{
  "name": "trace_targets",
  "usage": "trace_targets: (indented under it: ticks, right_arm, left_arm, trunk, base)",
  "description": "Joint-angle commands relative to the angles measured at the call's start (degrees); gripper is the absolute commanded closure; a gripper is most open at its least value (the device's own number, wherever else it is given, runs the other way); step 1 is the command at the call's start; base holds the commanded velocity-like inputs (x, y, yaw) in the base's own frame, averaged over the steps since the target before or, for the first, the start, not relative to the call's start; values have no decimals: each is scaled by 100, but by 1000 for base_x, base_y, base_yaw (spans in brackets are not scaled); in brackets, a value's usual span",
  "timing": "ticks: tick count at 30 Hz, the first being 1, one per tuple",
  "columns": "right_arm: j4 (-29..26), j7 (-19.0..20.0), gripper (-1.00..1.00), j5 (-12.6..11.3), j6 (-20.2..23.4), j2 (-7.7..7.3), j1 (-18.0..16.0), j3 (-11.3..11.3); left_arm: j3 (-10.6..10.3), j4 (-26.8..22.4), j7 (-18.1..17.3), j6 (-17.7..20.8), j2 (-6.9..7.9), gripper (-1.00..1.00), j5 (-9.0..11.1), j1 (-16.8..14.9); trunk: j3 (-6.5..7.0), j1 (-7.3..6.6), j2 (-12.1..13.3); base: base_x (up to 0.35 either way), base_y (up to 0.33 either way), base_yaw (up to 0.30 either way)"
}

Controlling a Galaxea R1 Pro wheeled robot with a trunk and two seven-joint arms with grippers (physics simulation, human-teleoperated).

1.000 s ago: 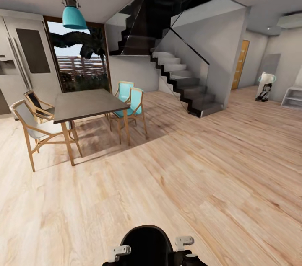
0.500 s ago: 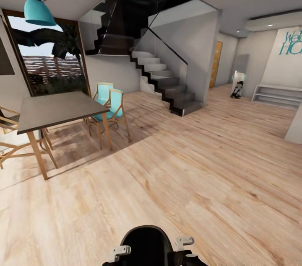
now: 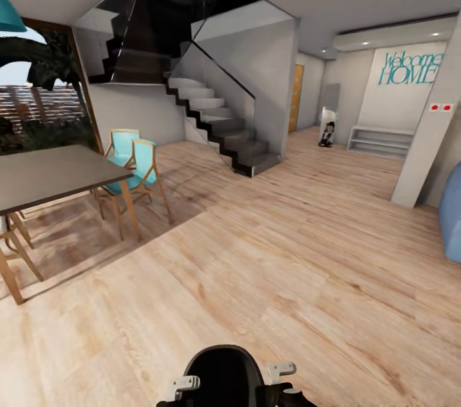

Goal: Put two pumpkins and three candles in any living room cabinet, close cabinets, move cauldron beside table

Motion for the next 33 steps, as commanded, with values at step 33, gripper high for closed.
trace_targets:
  ticks: [33]
  right_arm:
    - [-2, -42, 100, -5, 29, 0, -4, 20]
  left_arm:
    - [-18, -19, 41, 9, 5, 100, 43, -4]
  trunk:
    - [-5, 0, -3]
  base:
    - [281, 0, -230]
